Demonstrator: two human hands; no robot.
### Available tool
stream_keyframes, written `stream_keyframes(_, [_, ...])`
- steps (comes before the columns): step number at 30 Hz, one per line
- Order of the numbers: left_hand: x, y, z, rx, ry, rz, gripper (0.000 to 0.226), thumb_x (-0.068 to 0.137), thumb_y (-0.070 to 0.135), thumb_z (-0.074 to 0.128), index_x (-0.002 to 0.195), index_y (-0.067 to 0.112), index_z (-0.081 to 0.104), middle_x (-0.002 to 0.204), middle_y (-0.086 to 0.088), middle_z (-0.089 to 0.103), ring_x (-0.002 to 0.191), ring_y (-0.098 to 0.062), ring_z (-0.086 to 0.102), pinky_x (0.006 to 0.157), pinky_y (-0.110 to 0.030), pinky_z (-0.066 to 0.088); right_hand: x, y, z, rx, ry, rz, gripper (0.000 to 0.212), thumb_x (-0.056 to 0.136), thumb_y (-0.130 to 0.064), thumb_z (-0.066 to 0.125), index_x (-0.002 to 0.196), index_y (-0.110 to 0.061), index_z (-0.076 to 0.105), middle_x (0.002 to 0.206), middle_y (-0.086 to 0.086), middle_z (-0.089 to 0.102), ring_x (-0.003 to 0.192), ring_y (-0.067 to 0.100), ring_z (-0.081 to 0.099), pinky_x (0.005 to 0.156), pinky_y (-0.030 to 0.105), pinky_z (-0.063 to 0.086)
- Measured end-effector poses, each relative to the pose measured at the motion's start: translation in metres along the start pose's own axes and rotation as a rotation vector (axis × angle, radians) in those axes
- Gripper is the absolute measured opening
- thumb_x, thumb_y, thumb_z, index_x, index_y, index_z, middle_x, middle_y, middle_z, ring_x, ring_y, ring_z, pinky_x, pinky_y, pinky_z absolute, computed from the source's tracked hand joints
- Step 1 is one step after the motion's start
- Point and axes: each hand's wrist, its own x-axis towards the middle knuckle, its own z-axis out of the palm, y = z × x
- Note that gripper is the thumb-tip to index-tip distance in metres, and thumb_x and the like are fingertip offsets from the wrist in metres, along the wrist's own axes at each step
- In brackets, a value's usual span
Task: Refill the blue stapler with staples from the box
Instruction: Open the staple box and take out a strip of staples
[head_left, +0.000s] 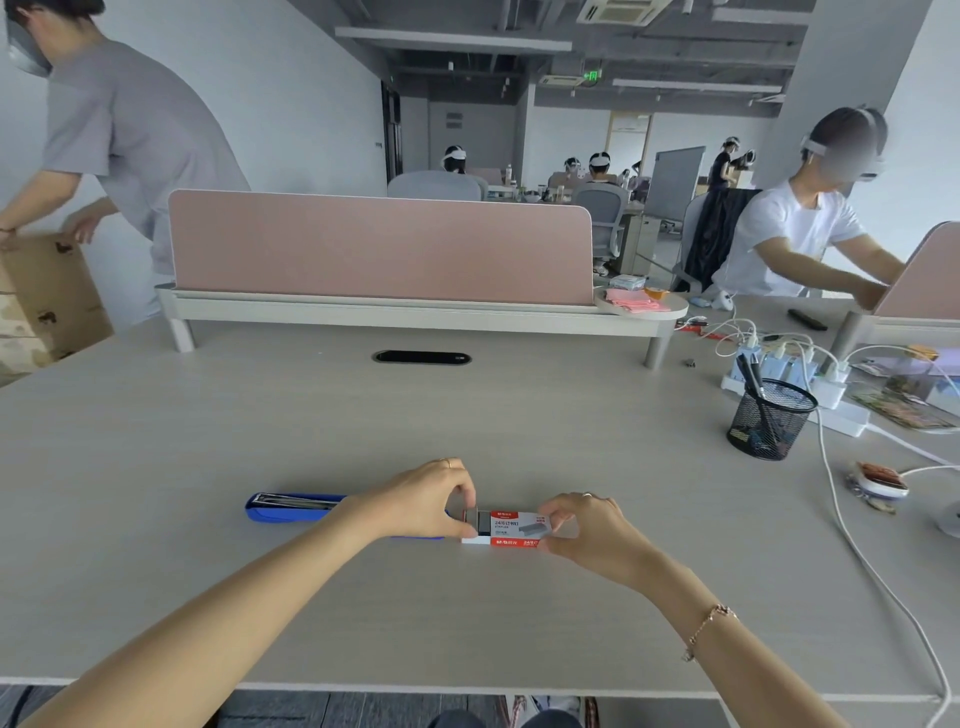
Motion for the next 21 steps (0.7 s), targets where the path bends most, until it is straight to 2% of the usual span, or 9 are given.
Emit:
stream_keyframes(4, [0.0, 0.0, -0.001, -0.044, 0.018, -0.015, 0.017, 0.079, 0.044, 0.071, 0.081, 0.034, 0.057, 0.104, 0.009, 0.055, 0.098, -0.008, 0.052, 0.087, -0.03, 0.046, 0.0, 0.0, 0.001, -0.001, 0.009, -0.005, 0.028, 0.077, -0.026, 0.068, 0.104, -0.022, 0.063, 0.081, -0.022, 0.054, 0.095, 0.01, 0.053, 0.096, 0.032, 0.038])
stream_keyframes(8, [0.001, 0.0, -0.003, -0.092, 0.027, -0.031, 0.019, 0.085, 0.039, 0.067, 0.071, 0.038, 0.054, 0.102, 0.008, 0.057, 0.098, -0.009, 0.052, 0.092, -0.034, 0.044, 0.0, 0.003, 0.003, 0.011, 0.016, 0.003, 0.028, 0.078, -0.028, 0.067, 0.105, -0.024, 0.062, 0.086, -0.018, 0.057, 0.093, 0.009, 0.051, 0.095, 0.031, 0.037])
stream_keyframes(12, [0.001, 0.0, -0.004, -0.091, 0.033, -0.051, 0.016, 0.087, 0.037, 0.065, 0.074, 0.033, 0.057, 0.104, 0.009, 0.057, 0.1, -0.008, 0.052, 0.093, -0.032, 0.043, -0.001, 0.004, 0.004, 0.004, 0.028, -0.002, 0.028, 0.078, -0.029, 0.067, 0.105, -0.024, 0.061, 0.091, -0.011, 0.06, 0.096, 0.011, 0.051, 0.093, 0.03, 0.036])
stream_keyframes(16, [0.001, 0.001, -0.003, -0.093, 0.081, -0.102, 0.011, 0.093, 0.031, 0.056, 0.088, 0.021, 0.059, 0.103, 0.005, 0.055, 0.102, -0.012, 0.052, 0.092, -0.031, 0.042, -0.001, 0.005, 0.004, -0.078, 0.032, -0.032, 0.027, 0.078, -0.036, 0.065, 0.104, -0.029, 0.059, 0.096, -0.01, 0.064, 0.097, 0.011, 0.054, 0.091, 0.028, 0.033])
stream_keyframes(18, [0.002, 0.001, -0.001, -0.107, 0.13, -0.134, 0.011, 0.093, 0.027, 0.056, 0.088, 0.017, 0.058, 0.099, 0.004, 0.054, 0.1, -0.014, 0.053, 0.09, -0.029, 0.042, -0.002, 0.003, 0.005, -0.149, 0.059, -0.037, 0.034, 0.076, -0.046, 0.063, 0.106, -0.03, 0.058, 0.096, -0.01, 0.064, 0.097, 0.012, 0.055, 0.094, 0.03, 0.036])
stream_keyframes(21, [0.004, 0.004, 0.001, -0.187, 0.198, -0.191, 0.011, 0.092, 0.023, 0.057, 0.086, 0.014, 0.06, 0.101, -0.001, 0.057, 0.099, -0.017, 0.054, 0.087, -0.029, 0.041, -0.003, -0.006, 0.008, -0.207, 0.168, -0.015, 0.051, 0.073, -0.056, 0.06, 0.116, -0.03, 0.052, 0.087, -0.008, 0.058, 0.1, 0.015, 0.052, 0.091, 0.027, 0.034])
